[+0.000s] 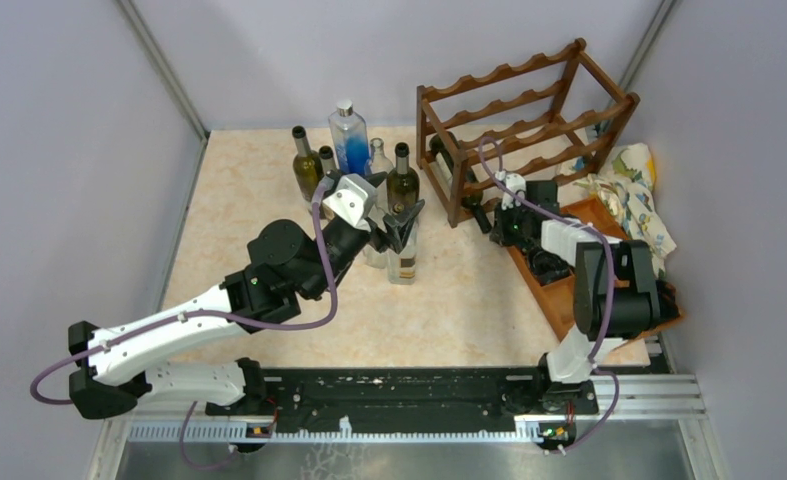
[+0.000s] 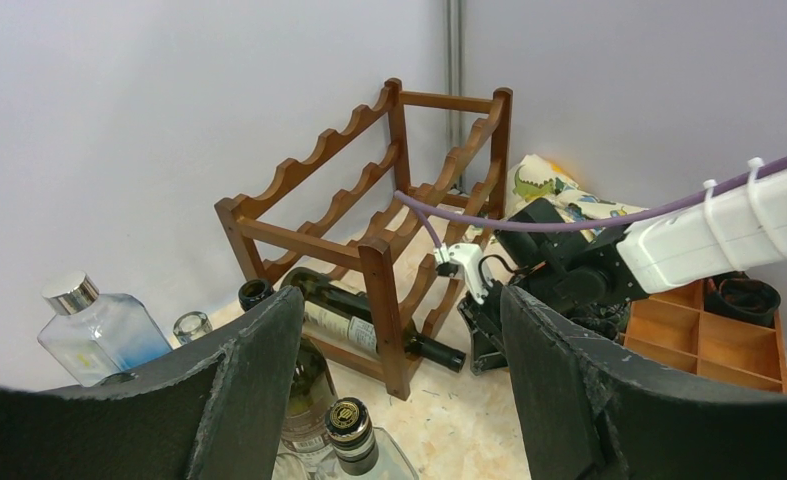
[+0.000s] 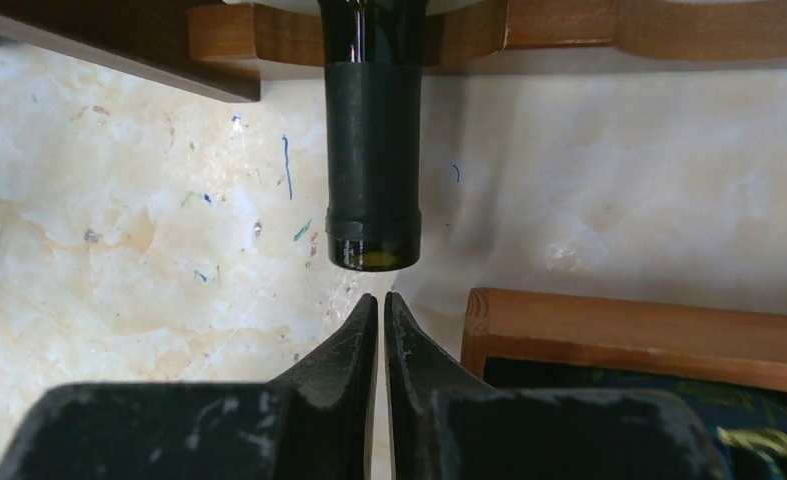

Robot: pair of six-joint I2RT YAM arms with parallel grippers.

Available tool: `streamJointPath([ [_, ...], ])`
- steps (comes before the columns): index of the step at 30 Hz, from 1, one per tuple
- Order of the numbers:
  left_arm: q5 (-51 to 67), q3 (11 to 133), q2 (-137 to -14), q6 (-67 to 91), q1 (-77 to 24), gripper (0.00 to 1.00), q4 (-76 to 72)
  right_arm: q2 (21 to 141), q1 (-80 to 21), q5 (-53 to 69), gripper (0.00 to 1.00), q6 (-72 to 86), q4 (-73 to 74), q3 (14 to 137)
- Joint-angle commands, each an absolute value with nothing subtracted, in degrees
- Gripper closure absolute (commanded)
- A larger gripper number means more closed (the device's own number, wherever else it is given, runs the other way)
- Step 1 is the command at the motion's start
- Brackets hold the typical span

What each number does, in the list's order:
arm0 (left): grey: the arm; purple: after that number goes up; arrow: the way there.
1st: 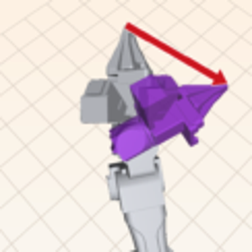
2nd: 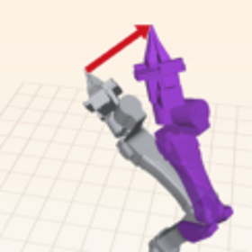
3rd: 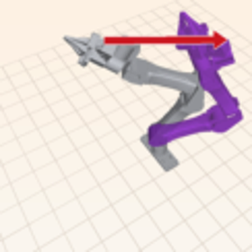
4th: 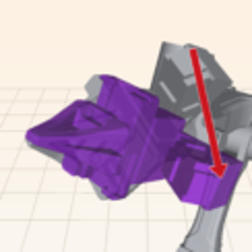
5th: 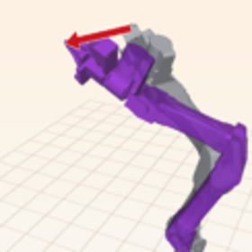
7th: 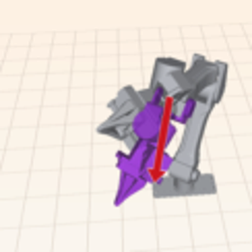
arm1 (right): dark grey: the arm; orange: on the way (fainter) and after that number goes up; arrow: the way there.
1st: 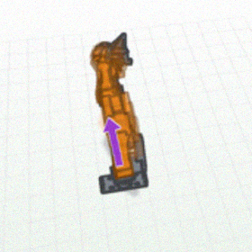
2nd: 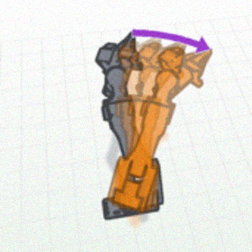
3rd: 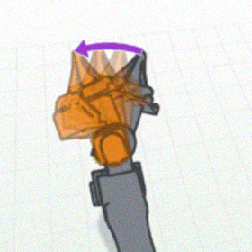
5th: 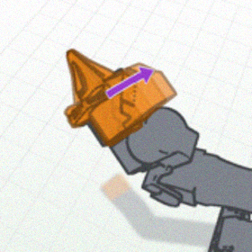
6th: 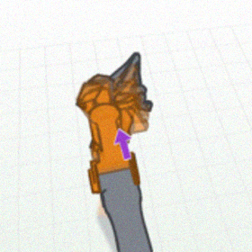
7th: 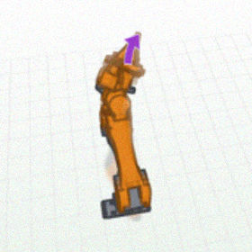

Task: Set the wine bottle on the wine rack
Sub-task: Place the wine bottle in the wine rack.

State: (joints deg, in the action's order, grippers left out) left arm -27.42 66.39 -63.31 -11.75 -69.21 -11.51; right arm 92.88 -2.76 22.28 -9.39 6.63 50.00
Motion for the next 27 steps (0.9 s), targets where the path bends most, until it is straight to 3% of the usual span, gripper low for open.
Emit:
streamJointPath([
  [1, -27.4, 67.0, -63.0, -11.9, -68.9, 0.21, -11.8, 95.8, -3.9, 21.5, 0.96, -7.0, 2.4, 53.7],
  [16, -27.3, 67.3, -63.3, -10.8, -68.9, 0.22, -11.7, 96.8, -4.4, 23.1, 0.99, 7.4, -10.5, 51.4],
  [23, -26.5, 67.9, -63.5, -10.4, -68.9, 0.22, -11.3, 92.9, -4.4, 25.0, 0.95, 1.2, -6.9, 49.4],
  [27, -26.9, 67.1, -62.6, -9.6, -68.9, 0.21, -10.9, 88.2, -3.1, 27.4, 0.86, -6.0, -0.6, 48.6],
])
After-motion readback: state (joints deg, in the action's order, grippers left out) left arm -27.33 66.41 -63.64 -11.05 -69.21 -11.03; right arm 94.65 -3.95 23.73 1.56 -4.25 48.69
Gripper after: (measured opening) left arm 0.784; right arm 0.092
